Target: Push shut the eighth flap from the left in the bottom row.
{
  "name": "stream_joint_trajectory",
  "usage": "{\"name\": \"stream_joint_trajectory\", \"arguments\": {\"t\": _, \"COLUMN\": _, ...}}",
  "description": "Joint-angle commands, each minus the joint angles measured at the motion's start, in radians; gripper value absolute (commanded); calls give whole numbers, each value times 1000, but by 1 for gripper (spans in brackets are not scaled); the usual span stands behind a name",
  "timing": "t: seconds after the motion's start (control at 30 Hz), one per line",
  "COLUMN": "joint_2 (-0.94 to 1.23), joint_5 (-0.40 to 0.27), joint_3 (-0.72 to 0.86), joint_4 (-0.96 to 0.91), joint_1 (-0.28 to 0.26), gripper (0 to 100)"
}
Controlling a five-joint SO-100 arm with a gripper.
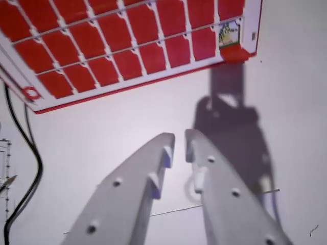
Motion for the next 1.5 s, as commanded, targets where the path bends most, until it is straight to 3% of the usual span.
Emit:
{"name": "stream_joint_trajectory", "arguments": {"t": 0.0, "joint_2": -44, "joint_5": -6, "joint_3": -107, "joint_4": 2, "joint_1": 35, "gripper": 2}}
{"name": "stream_joint_trajectory", "arguments": {"t": 0.53, "joint_2": -451, "joint_5": 9, "joint_3": -371, "joint_4": 23, "joint_1": 153, "gripper": 2}}
{"name": "stream_joint_trajectory", "arguments": {"t": 1.17, "joint_2": -793, "joint_5": 44, "joint_3": -598, "joint_4": 44, "joint_1": 202, "gripper": 2}}
{"name": "stream_joint_trajectory", "arguments": {"t": 1.47, "joint_2": -930, "joint_5": 49, "joint_3": -701, "joint_4": -46, "joint_1": 219, "gripper": 2}}
